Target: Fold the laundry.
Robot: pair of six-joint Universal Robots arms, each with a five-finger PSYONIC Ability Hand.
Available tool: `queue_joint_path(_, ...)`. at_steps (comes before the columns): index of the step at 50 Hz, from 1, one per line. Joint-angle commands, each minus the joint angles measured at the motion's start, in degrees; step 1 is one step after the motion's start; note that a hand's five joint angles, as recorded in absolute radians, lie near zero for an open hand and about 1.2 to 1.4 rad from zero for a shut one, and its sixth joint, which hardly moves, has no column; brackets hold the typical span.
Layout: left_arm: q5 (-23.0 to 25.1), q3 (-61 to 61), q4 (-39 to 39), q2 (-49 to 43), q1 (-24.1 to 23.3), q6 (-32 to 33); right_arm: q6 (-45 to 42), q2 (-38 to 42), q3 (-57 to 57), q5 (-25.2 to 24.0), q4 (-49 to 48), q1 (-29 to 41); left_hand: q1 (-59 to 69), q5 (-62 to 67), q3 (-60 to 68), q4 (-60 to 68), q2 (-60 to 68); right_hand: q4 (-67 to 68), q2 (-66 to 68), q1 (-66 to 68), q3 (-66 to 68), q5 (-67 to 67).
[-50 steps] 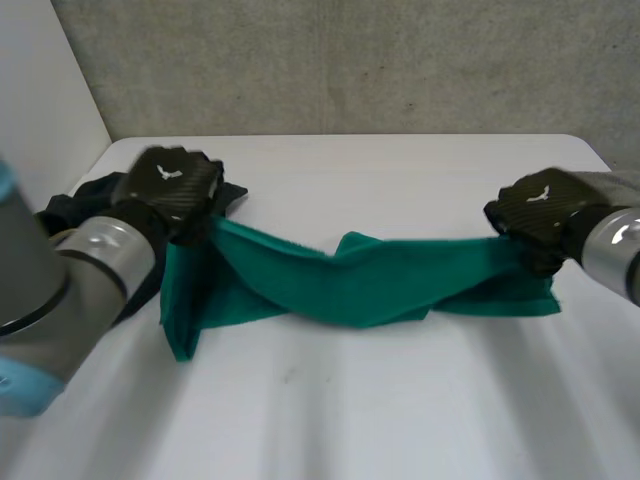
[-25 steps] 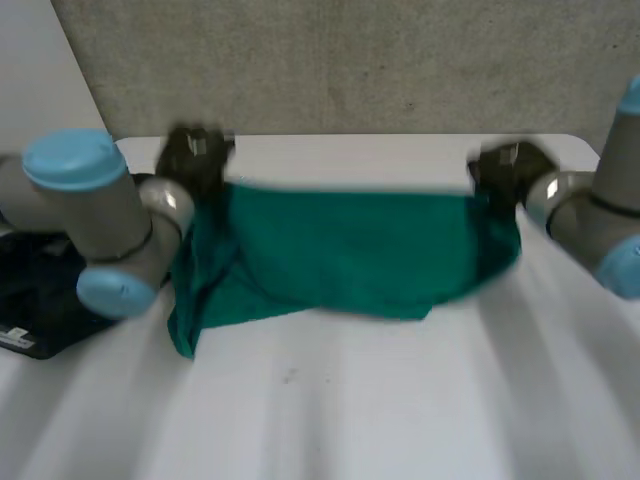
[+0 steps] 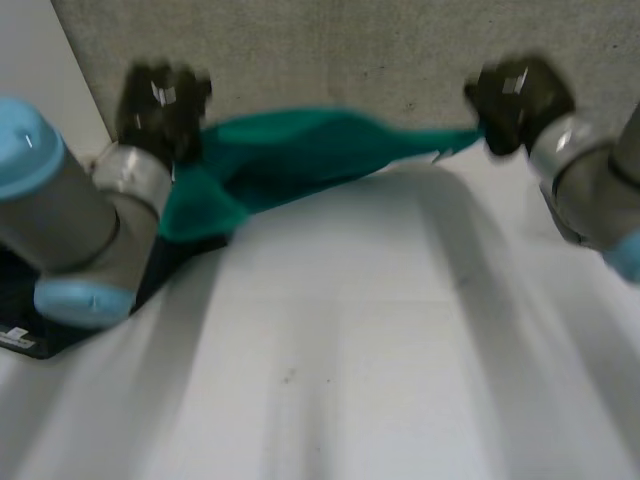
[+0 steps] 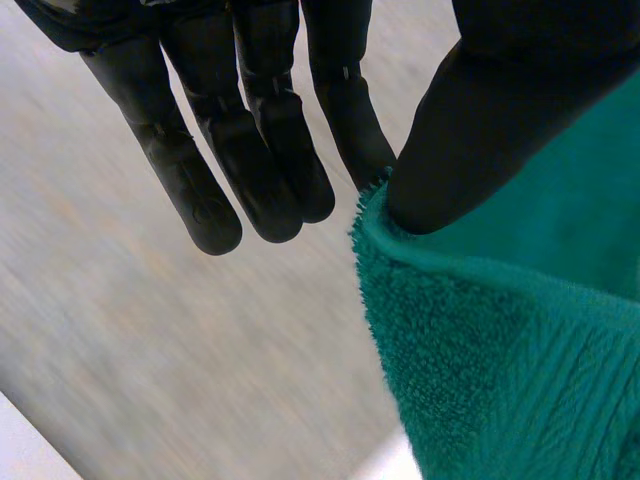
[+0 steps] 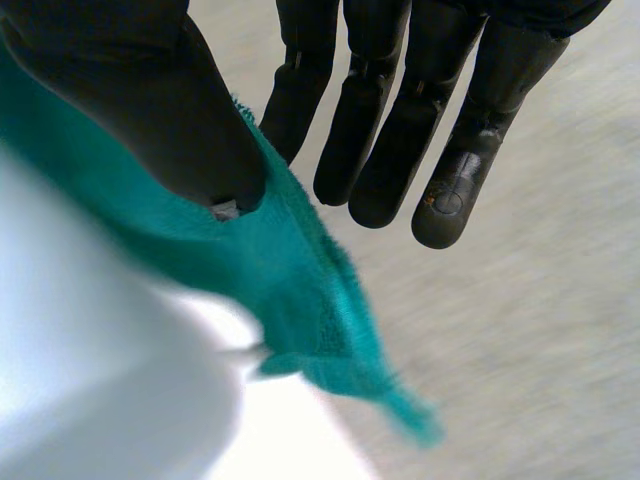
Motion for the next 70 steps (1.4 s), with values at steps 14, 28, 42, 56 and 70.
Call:
queue_joint_path(14,2.16,-19.07,-0.37,-5.32,-0.09,0.22,-4.56,-3.25,34.61,-8.19,-6.04,-8.89,-26.96,-26.53,-29.35,-29.85,-29.62,11.8,12.78,23.15,12.3,12.78)
queue_joint_path(28,-0.47,-27.67,-0.37,7.15,1.06,-0.66,-4.04,-3.87,37.78,-8.46,-10.62,-12.76,-47.71,-47.29,-50.1,-50.6,-50.38,11.8,12.78,23.15,12.3,12.78)
queue_joint_path(42,-1.89,-31.02,-7.04,9.28,6.59,-15.68,-1.93,-3.87,38.05,-8.37,-11.76,-13.56,-40.82,-40.4,-43.22,-43.71,-43.49,11.8,12.78,23.15,12.3,12.78)
queue_joint_path(56,-1.44,-28.48,-5.21,2.07,7.56,-18.5,-1.93,-3.87,39.01,-8.46,-12.02,-13.56,-28.37,-27.95,-30.76,-31.26,-31.03,11.8,12.78,23.15,12.3,12.78)
queue_joint_path(70,-1.44,-22.24,-4.85,-5.49,7.38,-18.5,-2.01,-3.87,40.33,-8.46,-12.82,-13.64,-21.65,-21.23,-24.05,-24.55,-24.32,11.8,12.78,23.15,12.3,12.78)
